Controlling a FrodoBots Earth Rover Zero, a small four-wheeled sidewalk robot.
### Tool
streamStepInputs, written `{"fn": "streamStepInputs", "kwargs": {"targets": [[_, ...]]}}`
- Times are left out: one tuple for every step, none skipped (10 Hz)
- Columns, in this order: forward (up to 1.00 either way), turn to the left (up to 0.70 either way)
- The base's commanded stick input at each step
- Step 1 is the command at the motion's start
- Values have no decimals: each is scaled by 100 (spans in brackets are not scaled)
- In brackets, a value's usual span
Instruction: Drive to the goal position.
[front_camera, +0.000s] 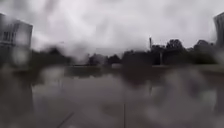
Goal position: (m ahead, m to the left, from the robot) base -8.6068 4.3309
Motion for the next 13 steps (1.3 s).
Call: {"fn": "streamStepInputs", "kwargs": {"targets": [[100,0],[100,0],[100,0],[100,0],[100,0],[100,0],[100,0],[100,0],[100,0],[100,0],[100,0],[100,0],[100,0]]}}
